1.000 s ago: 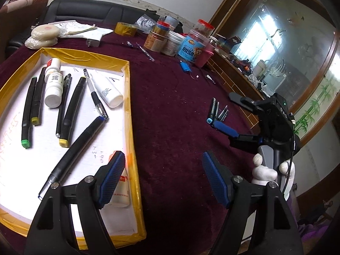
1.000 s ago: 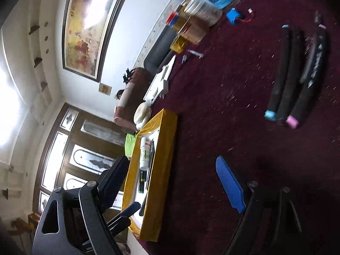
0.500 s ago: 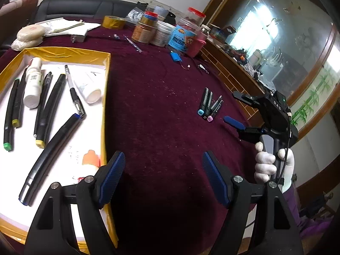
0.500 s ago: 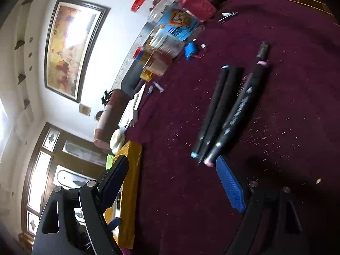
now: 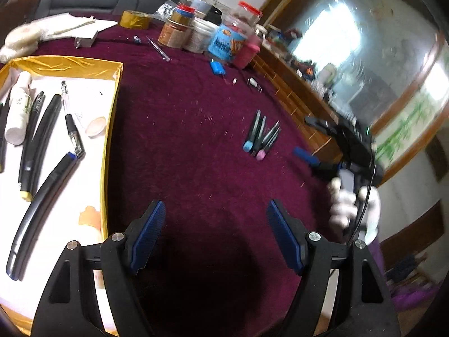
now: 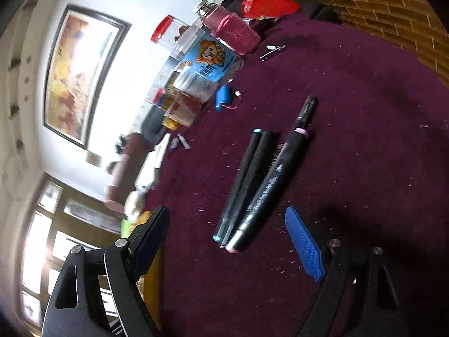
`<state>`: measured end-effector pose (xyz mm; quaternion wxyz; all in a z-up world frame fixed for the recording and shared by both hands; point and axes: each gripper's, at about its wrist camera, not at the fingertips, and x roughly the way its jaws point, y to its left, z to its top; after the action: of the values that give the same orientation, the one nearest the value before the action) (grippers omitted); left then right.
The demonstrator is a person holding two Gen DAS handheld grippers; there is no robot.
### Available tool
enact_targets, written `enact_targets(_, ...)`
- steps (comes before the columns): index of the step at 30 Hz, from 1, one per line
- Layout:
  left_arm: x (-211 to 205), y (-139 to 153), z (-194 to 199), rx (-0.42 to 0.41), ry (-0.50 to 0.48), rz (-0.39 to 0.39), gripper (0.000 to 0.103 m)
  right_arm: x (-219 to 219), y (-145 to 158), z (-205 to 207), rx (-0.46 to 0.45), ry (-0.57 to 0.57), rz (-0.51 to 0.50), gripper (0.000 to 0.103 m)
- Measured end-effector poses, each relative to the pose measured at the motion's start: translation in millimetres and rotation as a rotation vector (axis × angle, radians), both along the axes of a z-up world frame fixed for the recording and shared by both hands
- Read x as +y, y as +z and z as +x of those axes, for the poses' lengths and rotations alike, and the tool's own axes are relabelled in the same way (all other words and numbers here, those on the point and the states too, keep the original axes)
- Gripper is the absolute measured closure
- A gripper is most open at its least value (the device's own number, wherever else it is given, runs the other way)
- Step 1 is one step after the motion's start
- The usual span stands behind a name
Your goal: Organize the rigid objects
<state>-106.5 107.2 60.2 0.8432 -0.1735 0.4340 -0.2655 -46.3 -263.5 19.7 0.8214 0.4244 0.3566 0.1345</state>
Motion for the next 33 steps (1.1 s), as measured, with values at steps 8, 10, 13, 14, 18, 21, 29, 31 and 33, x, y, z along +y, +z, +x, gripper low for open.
enact_targets(8, 1.6, 10.0, -2.2, -0.028, 0.004, -0.020, 0.026, 12.9, 13.4, -1.5, -0.093, 0.155, 0.583, 0.022)
enact_targets(10, 2.7, 6.4, -1.1, -0.015, 0.010, -0.020, 0.026, 20.6, 25.6, -0.2, -0.110, 0.197, 0.567, 0.022)
enact_targets(13, 2.8, 3.8, 1.7, -0.009, 0.023, -0.021, 0.026, 22.0, 38.8, -1.4, -0.104, 0.123, 0.369, 0.021)
enact_targets(14, 1.3, 3.2, 2.7, -0.006, 0.020, -0.014, 0.026, 21.5, 41.3, 0.4, -0.085, 0.091, 0.270, 0.018)
enact_targets(18, -10.9, 5.1, 3.4, -0.018, -0.003, 0.019, 0.026, 18.3, 38.6, 14.4, 0.015, -0.004, -0.165, 0.018)
enact_targets(21, -19.6, 3.7, 6.4, -0.015, -0.013, 0.035, 0.026, 12.0, 11.7, 27.3, 0.140, -0.020, -0.259, 0.036)
enact_targets(29, -55.8, 20.4, 29.6, -0.091, -0.015, 0.131, 0.026, 18.1, -8.6, 52.2, 0.181, -0.066, -0.412, 0.068)
enact_targets(31, -73.9, 23.8, 42.2, -0.127, -0.032, 0.174, 0.026, 21.1, -8.9, 52.2, 0.165, -0.074, -0.447, 0.071)
enact_targets(33, -101.6, 20.0, 60.5, -0.134, -0.061, 0.237, 0.026, 20.8, -9.5, 48.2, 0.151, -0.077, -0.484, 0.078)
